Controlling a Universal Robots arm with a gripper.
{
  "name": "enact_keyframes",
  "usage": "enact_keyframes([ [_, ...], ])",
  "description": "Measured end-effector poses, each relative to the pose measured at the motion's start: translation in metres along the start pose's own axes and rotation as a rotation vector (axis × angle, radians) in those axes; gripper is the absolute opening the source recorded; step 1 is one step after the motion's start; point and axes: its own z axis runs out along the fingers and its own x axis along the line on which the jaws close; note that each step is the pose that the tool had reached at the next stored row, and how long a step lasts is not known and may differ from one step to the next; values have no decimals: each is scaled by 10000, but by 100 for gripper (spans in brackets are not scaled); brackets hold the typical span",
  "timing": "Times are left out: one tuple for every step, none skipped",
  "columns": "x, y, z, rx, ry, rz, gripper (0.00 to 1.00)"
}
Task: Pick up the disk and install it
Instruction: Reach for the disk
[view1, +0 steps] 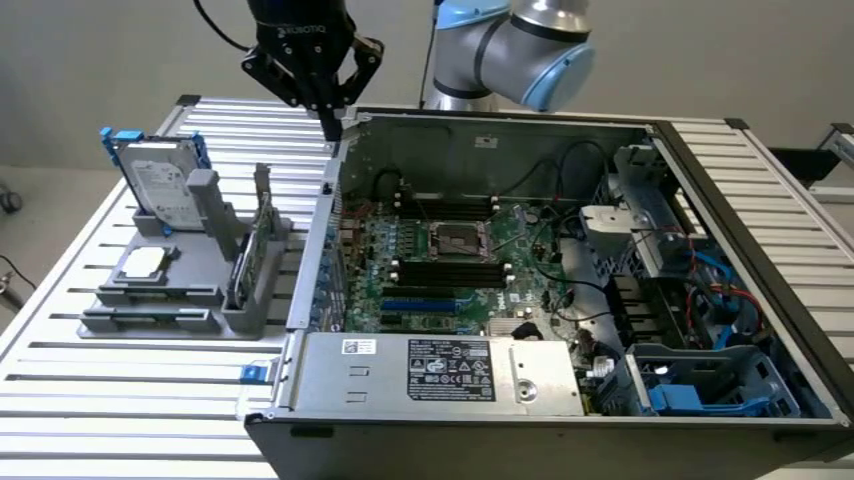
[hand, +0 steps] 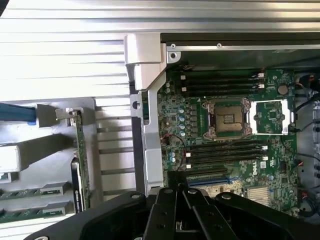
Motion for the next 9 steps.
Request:
enact_keyframes([
  [17, 2, -2, -5, 161, 7, 11],
  [32, 4, -4, -13, 340, 18, 11],
  [46, 6, -5, -21, 520, 30, 11],
  [61, 8, -7, -31, 706, 42, 11],
  [76, 10, -9, -38, 886, 54, 11],
  [94, 12, -10, -46, 1074, 64, 11],
  [115, 14, -13, -49, 1223, 71, 11],
  [145, 16, -18, -46, 1308, 77, 11],
  [187, 19, -22, -45, 1340, 79, 11],
])
